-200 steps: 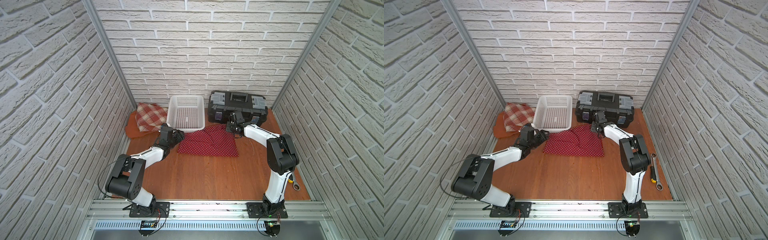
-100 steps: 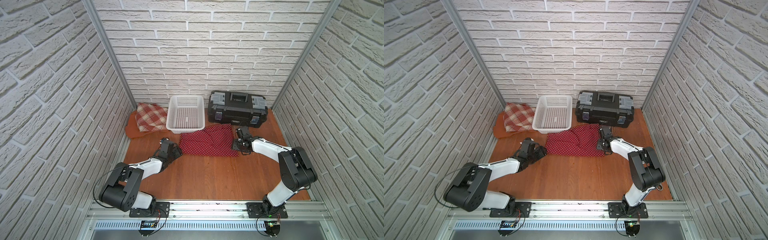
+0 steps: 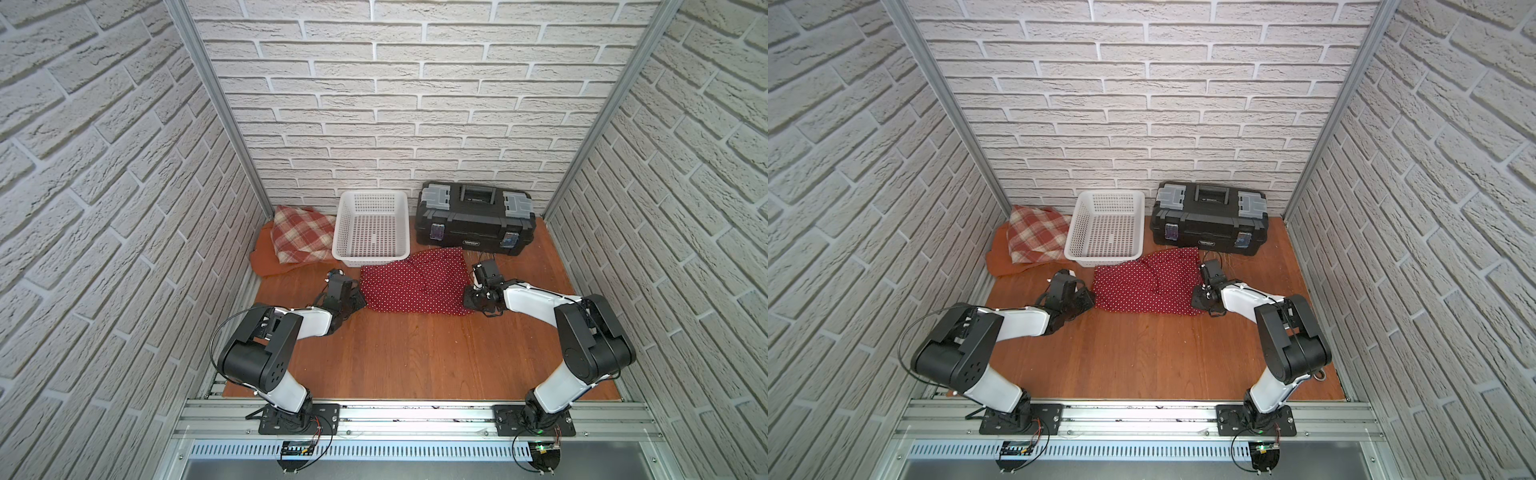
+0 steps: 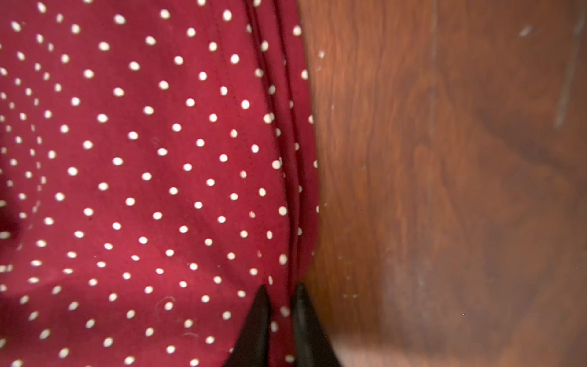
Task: Roll up the skirts
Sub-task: Fold the skirt at the center of the board.
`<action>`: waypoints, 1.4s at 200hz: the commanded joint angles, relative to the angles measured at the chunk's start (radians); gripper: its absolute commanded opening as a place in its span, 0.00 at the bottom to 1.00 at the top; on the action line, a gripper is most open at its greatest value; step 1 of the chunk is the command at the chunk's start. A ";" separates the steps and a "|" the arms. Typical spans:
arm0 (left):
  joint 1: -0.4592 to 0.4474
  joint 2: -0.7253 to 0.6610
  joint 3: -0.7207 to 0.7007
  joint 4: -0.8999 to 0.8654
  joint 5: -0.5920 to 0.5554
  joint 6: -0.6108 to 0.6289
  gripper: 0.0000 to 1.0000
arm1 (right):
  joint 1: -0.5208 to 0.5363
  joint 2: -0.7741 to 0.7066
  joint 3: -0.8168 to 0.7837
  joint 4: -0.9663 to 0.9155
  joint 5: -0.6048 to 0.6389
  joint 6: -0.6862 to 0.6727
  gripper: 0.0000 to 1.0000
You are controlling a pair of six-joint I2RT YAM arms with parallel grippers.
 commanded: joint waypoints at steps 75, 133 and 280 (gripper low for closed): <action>-0.168 -0.313 -0.152 -0.368 -0.064 -0.070 0.00 | 0.005 -0.232 -0.172 -0.219 0.013 0.024 0.02; -0.367 -0.875 -0.272 -0.903 -0.214 -0.370 0.39 | 0.005 -0.489 -0.272 -0.391 0.094 0.091 0.28; -0.084 -0.423 -0.015 -0.501 -0.092 0.051 0.89 | 0.015 -0.130 0.070 -0.036 -0.039 -0.129 0.46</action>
